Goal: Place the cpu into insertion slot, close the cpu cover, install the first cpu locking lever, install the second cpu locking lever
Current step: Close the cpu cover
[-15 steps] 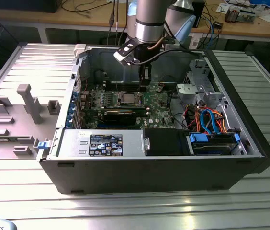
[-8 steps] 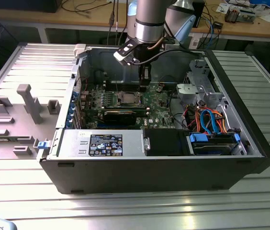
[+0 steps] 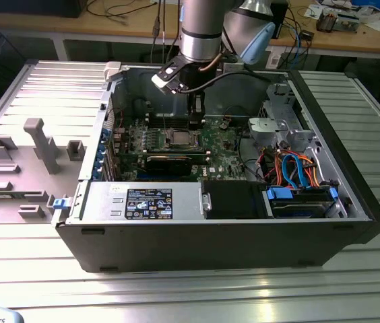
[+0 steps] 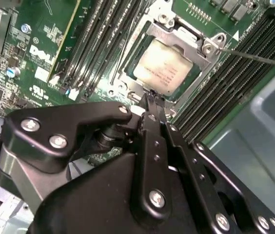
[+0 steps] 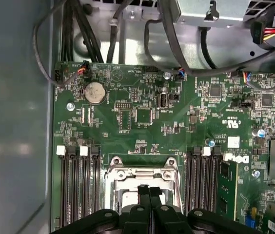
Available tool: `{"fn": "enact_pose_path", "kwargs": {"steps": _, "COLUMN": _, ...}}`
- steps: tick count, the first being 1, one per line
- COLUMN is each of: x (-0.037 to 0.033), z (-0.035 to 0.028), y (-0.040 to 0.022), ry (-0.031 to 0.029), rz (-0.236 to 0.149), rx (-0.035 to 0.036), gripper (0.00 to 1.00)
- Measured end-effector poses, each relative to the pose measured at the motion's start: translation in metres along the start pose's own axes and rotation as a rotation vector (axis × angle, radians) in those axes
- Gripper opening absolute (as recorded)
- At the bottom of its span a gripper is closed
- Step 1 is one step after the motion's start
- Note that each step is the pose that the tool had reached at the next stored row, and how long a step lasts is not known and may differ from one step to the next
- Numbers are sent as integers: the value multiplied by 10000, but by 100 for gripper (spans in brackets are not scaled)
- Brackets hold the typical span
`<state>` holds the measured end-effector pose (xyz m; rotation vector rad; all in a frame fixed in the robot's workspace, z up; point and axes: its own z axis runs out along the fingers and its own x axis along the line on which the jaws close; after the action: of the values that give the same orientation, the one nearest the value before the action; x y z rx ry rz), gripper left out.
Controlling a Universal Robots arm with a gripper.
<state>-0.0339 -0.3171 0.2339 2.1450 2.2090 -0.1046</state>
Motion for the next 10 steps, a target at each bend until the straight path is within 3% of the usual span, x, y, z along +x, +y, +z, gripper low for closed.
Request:
{"fn": "enact_pose_path", "kwargs": {"steps": 2, "x": 4, "z": 14, "y": -95, "ry": 0, "rz": -1, "rx": 26, "gripper": 11}}
{"fn": "enact_pose_path", "kwargs": {"steps": 4, "x": 6, "z": 24, "y": -143, "ry": 3, "rz": -4, "rx": 57, "gripper": 11}}
{"fn": "enact_pose_path", "kwargs": {"steps": 10, "x": 5, "z": 30, "y": -148, "ry": 2, "rz": -4, "rx": 56, "gripper": 11}}
